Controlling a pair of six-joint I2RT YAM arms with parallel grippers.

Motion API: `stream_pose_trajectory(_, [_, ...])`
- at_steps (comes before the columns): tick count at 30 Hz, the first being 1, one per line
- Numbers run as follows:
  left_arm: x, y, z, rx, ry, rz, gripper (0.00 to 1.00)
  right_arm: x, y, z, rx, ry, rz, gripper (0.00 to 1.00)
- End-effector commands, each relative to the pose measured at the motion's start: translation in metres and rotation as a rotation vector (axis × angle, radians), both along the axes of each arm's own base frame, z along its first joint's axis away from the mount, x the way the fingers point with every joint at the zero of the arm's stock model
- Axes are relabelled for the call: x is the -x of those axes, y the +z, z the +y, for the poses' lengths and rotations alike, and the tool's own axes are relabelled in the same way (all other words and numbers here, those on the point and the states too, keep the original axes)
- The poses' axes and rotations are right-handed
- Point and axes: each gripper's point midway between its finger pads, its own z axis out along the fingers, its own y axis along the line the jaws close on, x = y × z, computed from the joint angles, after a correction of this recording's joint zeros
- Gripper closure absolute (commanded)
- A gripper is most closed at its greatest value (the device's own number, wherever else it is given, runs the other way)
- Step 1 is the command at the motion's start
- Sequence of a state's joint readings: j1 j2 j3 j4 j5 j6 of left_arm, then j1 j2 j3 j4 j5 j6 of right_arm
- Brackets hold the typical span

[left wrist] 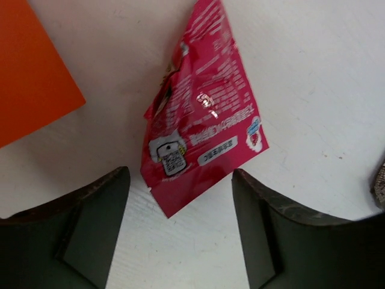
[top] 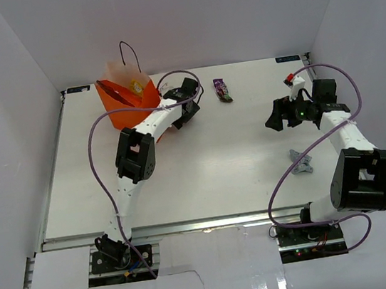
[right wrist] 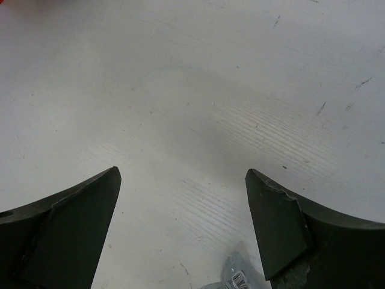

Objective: Place the snacks into the paper bag

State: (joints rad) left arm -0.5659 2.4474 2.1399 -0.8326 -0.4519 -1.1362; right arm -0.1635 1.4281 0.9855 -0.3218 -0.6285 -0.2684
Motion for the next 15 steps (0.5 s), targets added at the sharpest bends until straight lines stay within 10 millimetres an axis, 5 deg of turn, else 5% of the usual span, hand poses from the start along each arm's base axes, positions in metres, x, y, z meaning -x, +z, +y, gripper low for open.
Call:
stream_pose_trajectory(1, [-0.018, 0.012, 0.012, -0.045, -0.005, -0.044, 0.23, -0.015, 0.023, 0.0, -0.014, 0.012, -0.076, 0.1])
stream_pose_trajectory(9, [-0.029, 0.002, 0.022, -0.135, -0.069, -0.054, 0.37, -0.015, 0.026, 0.004, -0.04, 0.02, -0.072, 0.1])
stream_pose_trajectory(13, [-0.027, -0.005, 0.022, -0.161, -0.113, -0.039, 0.49, -0.015, 0.028, 0.004, -0.042, 0.02, -0.076, 0.1])
stream_pose_trajectory(15, [-0.027, -0.004, 0.019, -0.153, -0.141, -0.042, 0.64, -0.015, 0.029, 0.004, -0.045, 0.024, -0.076, 0.1])
